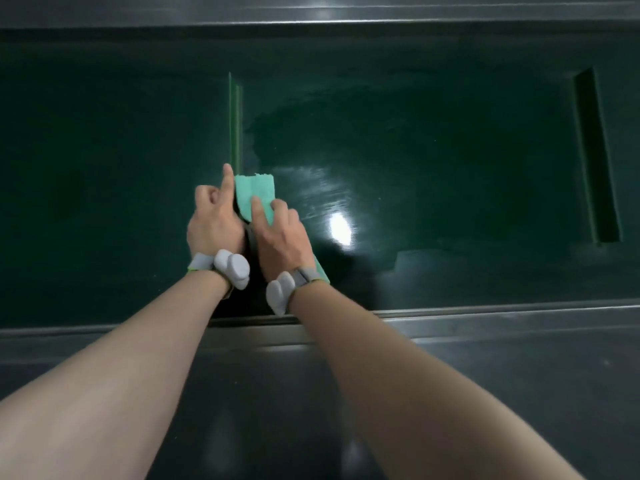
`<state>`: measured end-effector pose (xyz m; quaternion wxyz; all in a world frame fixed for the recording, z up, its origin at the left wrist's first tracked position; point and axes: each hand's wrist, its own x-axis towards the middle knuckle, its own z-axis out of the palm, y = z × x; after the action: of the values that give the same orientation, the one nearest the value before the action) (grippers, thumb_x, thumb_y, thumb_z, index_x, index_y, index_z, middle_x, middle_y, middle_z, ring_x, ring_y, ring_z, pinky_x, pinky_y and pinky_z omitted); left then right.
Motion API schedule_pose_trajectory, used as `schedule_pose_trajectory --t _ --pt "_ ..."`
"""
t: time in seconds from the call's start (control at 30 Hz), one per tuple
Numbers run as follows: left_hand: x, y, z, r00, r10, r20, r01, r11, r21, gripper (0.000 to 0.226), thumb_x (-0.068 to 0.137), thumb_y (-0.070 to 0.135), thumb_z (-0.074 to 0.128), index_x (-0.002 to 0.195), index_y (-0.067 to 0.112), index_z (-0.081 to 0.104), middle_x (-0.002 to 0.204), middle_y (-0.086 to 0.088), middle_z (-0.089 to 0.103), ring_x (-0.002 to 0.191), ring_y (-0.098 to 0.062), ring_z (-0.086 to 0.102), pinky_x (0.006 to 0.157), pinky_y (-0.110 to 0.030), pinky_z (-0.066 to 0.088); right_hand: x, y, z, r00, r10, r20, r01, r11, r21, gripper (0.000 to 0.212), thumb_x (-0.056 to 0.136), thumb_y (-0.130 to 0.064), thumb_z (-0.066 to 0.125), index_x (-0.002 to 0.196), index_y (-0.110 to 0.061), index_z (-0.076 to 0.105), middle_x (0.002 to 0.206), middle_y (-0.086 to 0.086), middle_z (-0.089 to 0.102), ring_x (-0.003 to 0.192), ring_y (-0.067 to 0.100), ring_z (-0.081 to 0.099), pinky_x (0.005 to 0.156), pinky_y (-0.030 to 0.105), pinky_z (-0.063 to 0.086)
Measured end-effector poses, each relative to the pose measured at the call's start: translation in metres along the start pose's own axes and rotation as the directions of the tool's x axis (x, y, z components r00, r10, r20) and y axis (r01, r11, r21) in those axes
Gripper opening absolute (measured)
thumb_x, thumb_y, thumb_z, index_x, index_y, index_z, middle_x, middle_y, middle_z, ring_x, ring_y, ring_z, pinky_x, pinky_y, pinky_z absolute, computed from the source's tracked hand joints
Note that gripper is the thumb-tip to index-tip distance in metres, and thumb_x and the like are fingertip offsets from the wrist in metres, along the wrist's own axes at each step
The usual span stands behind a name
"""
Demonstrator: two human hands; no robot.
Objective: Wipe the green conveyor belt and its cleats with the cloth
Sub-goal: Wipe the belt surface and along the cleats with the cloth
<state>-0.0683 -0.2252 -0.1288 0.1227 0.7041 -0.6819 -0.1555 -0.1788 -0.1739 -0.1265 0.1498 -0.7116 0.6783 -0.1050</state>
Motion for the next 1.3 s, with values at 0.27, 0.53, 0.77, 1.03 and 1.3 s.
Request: schedule_pose_trajectory --t 0.27,0.53,0.77,1.03,1.3 --pt "-0.006 0.012 -0.011 1.000 -0.007 0.016 0.007 0.999 0.043 0.076 0.092 -0.009 0.046 0.160 0.023 0.033 0.115 -0.015 0.049 0.066 -0.033 0.048 0.055 -0.039 0.040 -0.020 0.162 -0.056 0.838 0.468 -0.279 -0.464 0.882 0.086 0.045 0.107 -0.032 0.047 0.148 -0.017 0.042 0.131 0.019 0.046 0.109 0.037 0.049 0.081 0.043 0.050" --pt "-0.003 0.010 -0.004 1.000 -0.023 0.014 0.022 0.998 0.066 0.073 0.093 -0.005 0.044 0.159 0.025 0.035 0.120 -0.018 0.049 0.067 -0.031 0.044 0.058 -0.040 0.037 -0.014 0.027 -0.016 0.974 0.197 -0.112 -0.182 0.975 0.130 0.051 0.095 -0.012 0.041 0.145 -0.024 0.041 0.128 0.023 0.053 0.099 0.041 0.057 0.079 0.046 0.051" --pt "-0.004 0.013 -0.007 0.999 -0.016 -0.030 0.019 0.992 0.129 0.078 0.089 -0.007 0.045 0.158 0.028 0.036 0.126 -0.014 0.049 0.074 -0.035 0.052 0.061 -0.042 0.041 -0.032 0.111 -0.037 0.978 0.198 -0.060 -0.189 0.973 0.131 0.045 0.106 -0.019 0.042 0.150 -0.014 0.043 0.134 0.024 0.050 0.111 0.045 0.053 0.089 0.053 0.051" --pt "-0.014 0.063 0.008 0.935 0.354 -0.022 -0.325 0.879 0.349 0.070 0.077 -0.009 0.057 0.143 0.012 0.053 0.139 -0.016 0.054 0.123 -0.039 0.051 0.101 -0.052 0.037 -0.085 0.269 -0.093 0.735 0.616 -0.283 -0.625 0.778 0.071 0.046 0.105 -0.035 0.045 0.149 -0.022 0.037 0.137 0.018 0.042 0.115 0.038 0.048 0.084 0.046 0.052" --pt "-0.041 0.171 0.055 0.957 0.289 0.018 -0.290 0.956 0.049 0.046 0.088 0.010 0.059 0.134 0.014 0.062 0.134 -0.010 0.060 0.121 -0.034 0.056 0.098 -0.047 0.042 -0.057 0.133 -0.056 0.963 0.263 -0.058 -0.260 0.965 0.042 0.048 0.103 -0.021 0.040 0.150 -0.010 0.041 0.130 0.020 0.051 0.103 0.036 0.054 0.086 0.043 0.049"
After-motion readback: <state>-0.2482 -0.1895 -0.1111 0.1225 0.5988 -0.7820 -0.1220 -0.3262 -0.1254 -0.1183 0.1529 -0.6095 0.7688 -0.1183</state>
